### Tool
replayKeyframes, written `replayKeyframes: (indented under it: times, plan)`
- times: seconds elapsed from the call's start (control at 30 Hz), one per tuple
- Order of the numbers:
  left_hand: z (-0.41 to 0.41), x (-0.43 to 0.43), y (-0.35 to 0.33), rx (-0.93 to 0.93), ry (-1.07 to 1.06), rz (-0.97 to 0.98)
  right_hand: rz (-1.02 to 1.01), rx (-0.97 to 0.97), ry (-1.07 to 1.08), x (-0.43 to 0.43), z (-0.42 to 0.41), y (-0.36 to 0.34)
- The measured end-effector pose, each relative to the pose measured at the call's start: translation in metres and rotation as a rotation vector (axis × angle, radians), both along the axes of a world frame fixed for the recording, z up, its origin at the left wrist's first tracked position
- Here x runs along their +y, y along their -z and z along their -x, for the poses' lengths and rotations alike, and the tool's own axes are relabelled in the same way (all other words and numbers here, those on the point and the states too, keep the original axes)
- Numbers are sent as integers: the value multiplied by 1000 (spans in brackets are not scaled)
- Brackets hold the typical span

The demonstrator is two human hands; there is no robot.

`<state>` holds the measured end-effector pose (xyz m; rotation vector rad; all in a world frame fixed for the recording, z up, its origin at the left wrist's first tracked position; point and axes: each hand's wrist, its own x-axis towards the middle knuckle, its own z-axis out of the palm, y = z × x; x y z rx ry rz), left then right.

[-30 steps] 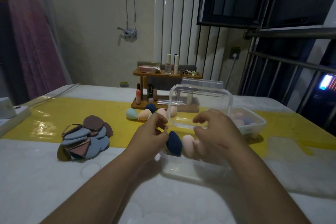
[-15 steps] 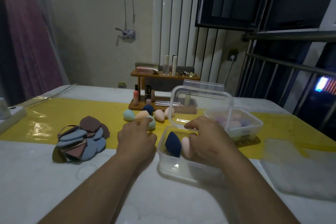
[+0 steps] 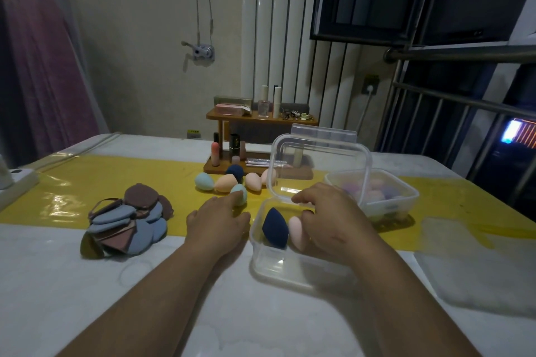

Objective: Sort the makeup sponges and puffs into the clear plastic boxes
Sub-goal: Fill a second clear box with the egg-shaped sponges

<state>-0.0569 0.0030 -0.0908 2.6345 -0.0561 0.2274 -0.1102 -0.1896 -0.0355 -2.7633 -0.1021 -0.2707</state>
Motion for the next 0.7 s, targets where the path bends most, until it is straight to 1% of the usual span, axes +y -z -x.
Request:
replayKeyframes:
  times: [0.1, 0.2, 0.3, 0.4, 0.47, 0.53, 0.6, 0.7]
  plan:
    - [0, 2, 1, -128, -69, 106, 5, -1, 0, 1, 1, -1]
    - [1, 5, 1, -255, -105, 162, 23, -3, 0, 1, 2, -1]
    - [5, 5, -6, -331, -68, 321, 4, -14, -7, 2, 3, -1]
    - [11, 4, -17, -391, 62, 531, -52, -74, -28, 3, 2, 1]
    - [15, 2, -21, -394, 154, 635, -89, -122, -46, 4, 2, 3]
    - [21, -1, -24, -333, 239, 743, -139, -149, -74, 4, 2, 4]
    - [25, -4, -25, -297, 303, 779, -197, -166, -109, 5, 2, 5]
    - [28, -6, -25, -267, 368, 777, -297, -182, -166, 7, 4, 5]
